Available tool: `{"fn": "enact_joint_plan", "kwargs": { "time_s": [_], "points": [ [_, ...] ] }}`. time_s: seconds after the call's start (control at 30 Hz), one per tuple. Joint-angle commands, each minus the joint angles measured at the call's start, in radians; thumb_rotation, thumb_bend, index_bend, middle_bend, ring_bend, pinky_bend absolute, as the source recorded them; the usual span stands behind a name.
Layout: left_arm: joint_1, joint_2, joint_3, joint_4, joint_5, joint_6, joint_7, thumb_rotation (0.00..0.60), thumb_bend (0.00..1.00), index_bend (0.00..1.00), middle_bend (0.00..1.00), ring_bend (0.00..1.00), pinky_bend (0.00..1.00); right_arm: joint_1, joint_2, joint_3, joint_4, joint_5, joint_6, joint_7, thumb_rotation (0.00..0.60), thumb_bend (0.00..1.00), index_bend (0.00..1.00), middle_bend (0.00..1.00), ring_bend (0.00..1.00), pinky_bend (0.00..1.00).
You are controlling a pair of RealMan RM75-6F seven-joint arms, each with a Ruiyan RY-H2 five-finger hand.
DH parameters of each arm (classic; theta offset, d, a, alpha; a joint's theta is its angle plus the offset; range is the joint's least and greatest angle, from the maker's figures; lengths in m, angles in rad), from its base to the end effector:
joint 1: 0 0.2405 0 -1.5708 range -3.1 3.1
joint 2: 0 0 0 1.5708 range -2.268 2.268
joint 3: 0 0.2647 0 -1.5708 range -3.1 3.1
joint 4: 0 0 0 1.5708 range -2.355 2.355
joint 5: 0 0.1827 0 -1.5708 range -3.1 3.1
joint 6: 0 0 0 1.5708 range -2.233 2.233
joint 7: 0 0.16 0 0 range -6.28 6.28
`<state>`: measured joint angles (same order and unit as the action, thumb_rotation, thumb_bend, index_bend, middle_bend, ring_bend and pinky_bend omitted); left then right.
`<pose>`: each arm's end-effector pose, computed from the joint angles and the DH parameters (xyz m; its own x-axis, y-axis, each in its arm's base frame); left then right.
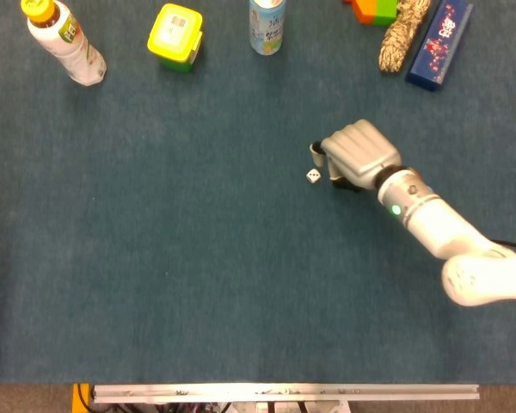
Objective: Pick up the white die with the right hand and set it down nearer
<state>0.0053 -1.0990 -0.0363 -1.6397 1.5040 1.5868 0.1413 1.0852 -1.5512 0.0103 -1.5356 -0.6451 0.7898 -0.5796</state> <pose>-0.3144 0.1644 0.2045 0.5182 -0.0398 0.8543 0.8541 0.0754 -0.5145 -0.1103 -0.3618 -0.0435 0.6442 -0.4625 0.6092 -0.7581 -0.4917 0.4283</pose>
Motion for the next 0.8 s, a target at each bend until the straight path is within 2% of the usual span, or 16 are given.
{"fn": "enact_joint_plan", "kwargs": {
  "time_s": [0.03,0.47,0.8],
  "points": [
    [0.001,0.0,0.0,0.0,-0.001,0.001,0.0,0.6,0.2,0.2,0.23,0.26,0.1,0.014,-0.028,0.009,0.029,0.015,-0.018,-0.005,0.492,0.97,0.41,1.0,1.0,1.0],
    [0.003,0.001,0.0,0.003,-0.003,0.0,0.001,0.6,0.2,0.2,0.23,0.26,0.1,0.032,-0.064,-0.009,0.072,0.044,-0.04,-0.026,0.491,0.97,0.41,1.0,1.0,1.0],
    [0.0,-0.001,0.0,0.006,-0.002,-0.005,0.002,0.6,0.2,0.2,0.23,0.26,0.1,-0.015,0.014,-0.048,-0.036,-0.018,0.003,-0.007,0.492,0.97,0.41,1.0,1.0,1.0]
  ]
}}
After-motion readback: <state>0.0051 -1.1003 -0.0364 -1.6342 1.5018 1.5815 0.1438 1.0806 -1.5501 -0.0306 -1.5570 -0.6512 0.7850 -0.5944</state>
